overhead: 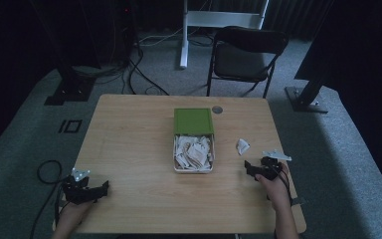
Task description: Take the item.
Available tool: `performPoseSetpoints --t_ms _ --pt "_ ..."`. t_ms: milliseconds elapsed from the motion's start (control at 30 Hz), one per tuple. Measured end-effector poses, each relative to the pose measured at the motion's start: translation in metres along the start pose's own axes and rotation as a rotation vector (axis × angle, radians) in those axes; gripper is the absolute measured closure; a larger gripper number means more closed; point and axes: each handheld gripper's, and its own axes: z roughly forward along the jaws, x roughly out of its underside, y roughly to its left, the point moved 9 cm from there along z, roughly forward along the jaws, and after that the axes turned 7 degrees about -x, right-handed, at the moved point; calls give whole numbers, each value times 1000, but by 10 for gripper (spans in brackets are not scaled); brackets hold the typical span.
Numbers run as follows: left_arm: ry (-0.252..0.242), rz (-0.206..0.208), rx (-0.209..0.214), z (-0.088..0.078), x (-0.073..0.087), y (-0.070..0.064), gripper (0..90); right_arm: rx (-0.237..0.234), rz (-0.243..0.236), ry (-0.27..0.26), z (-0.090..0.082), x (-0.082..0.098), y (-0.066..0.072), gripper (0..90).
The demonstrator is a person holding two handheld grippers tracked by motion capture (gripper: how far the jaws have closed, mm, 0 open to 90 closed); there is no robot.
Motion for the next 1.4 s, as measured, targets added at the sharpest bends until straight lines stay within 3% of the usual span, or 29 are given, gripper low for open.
performPoseSetpoints --t_ms 333,400,567,767,1000,1267,1400 --pt "0 0 0 0 0 0 28 40 3 11 -12 19 -12 138" --pt "1 2 0 0 0 0 28 68 -4 14 -18 24 -17 138" --pt "2 2 0 0 0 0 28 90 37 -7 -26 32 -25 138" --pt "2 2 0 0 0 0 28 132 20 12 -35 43 -31 138" --pt "2 3 0 0 0 0 28 110 46 16 -43 54 -27 138" --pt "2 2 0 0 0 0 28 91 31 39 -45 61 -18 138" --pt "3 4 0 0 0 0 28 106 16 57 -44 63 -17 136"
